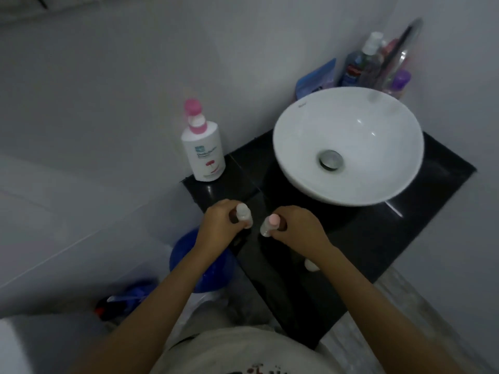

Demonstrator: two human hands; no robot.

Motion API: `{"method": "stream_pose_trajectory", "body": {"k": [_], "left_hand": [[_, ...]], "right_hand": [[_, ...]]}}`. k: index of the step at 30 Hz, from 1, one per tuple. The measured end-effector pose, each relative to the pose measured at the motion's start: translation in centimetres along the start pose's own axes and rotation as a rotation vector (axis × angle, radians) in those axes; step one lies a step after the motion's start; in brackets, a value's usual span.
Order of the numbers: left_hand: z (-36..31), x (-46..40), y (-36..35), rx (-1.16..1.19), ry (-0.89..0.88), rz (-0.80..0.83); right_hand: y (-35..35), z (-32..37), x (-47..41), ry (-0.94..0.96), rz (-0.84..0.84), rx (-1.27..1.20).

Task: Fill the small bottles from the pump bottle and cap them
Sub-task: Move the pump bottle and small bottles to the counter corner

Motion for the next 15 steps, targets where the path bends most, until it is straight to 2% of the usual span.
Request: {"method": "stream_pose_trajectory", "body": {"k": [4,9,15], "left_hand": [[2.5,-2.6,3.8,-0.028,0.135,-0.196],[5.1,-5.3,5.0,-0.107,0.22,-0.255],[6.6,-6.9,4.5,-0.147,0.275,-0.288]], "right_hand": [[-1.5,3.4,-4.8,0.022,0.024,-0.049],[-4.8,6.7,-10.6,0.076,0.061,-0.007],[-7.1,7.2,-14.1,0.048,0.047,0.017]]}}
Point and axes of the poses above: each hand's wrist, its own x-axis away from the middle knuckle, its own y-axis out of the back of the hand, z = x × y, the point moved 7 cm from there along -x, towards the middle knuckle, and after that the axes turned 14 degrees about -z, right-handed, at the moved point
